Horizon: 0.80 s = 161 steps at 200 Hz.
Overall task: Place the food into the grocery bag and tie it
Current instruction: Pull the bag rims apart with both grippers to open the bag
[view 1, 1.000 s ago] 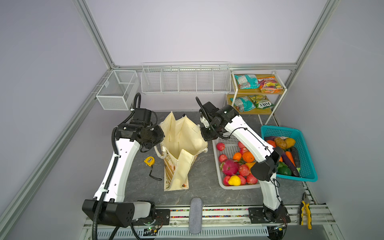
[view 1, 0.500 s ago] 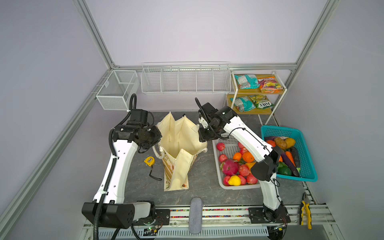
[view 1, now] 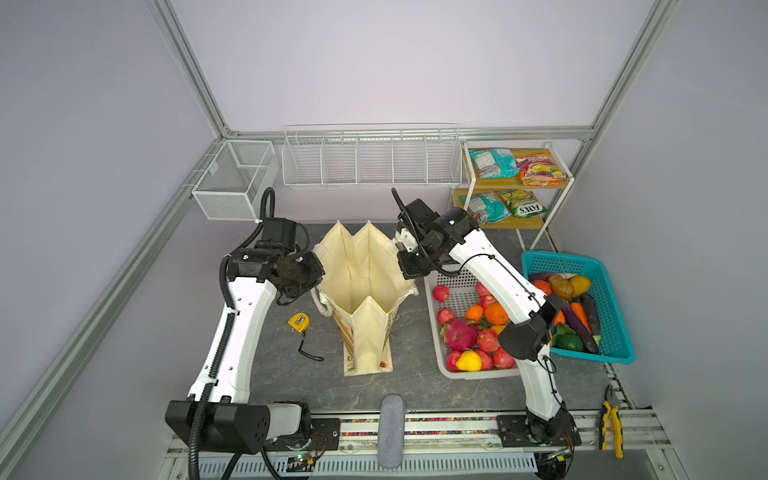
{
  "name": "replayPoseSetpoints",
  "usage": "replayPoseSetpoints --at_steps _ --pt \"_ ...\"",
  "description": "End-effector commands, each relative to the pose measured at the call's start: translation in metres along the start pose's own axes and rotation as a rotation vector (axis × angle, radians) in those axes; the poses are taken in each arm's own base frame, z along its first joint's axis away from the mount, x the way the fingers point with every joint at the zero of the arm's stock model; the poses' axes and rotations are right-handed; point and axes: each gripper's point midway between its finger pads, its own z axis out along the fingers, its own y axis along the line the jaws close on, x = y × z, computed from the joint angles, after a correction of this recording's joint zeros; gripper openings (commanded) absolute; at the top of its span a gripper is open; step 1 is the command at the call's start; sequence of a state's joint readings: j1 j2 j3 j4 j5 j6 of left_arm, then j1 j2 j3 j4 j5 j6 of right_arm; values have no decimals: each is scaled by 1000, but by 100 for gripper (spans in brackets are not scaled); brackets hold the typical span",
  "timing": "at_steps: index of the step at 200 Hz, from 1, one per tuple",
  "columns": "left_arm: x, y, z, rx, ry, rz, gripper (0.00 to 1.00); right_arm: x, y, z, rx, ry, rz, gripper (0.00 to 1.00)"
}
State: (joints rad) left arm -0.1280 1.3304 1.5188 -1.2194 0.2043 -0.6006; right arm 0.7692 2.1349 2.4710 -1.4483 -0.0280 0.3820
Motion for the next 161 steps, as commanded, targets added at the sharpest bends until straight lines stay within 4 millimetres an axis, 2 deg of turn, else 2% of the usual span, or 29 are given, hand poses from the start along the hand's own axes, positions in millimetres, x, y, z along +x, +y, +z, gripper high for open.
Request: replayPoseSetpoints --at_steps 1,37,42,56,65,101,138,149,161 --pt "-2 -6 1 30 10 20 0 16 -29 -13 149 36 -36 7" --pt "-3 -14 11 61 38 31 0 15 -27 -1 134 50 -28 7" --pt "-3 -14 12 61 37 31 4 14 -26 0 131 47 -26 7" --pt "-5 -14 13 54 30 31 26 12 -25 0 129 41 -21 7" --pt "-7 -12 12 44 24 34 36 12 -25 0 126 39 -21 7" --pt "-16 -1 9 -35 -13 66 56 11 -23 -1 116 33 -25 7" --pt "-25 -15 14 16 -23 87 60 10 -21 0 106 31 -22 7" --pt "-27 -20 15 37 -25 89 55 9 -20 -1 102 29 -23 7" --pt "-29 -21 16 40 -24 90 45 9 -19 0 99 29 -22 7"
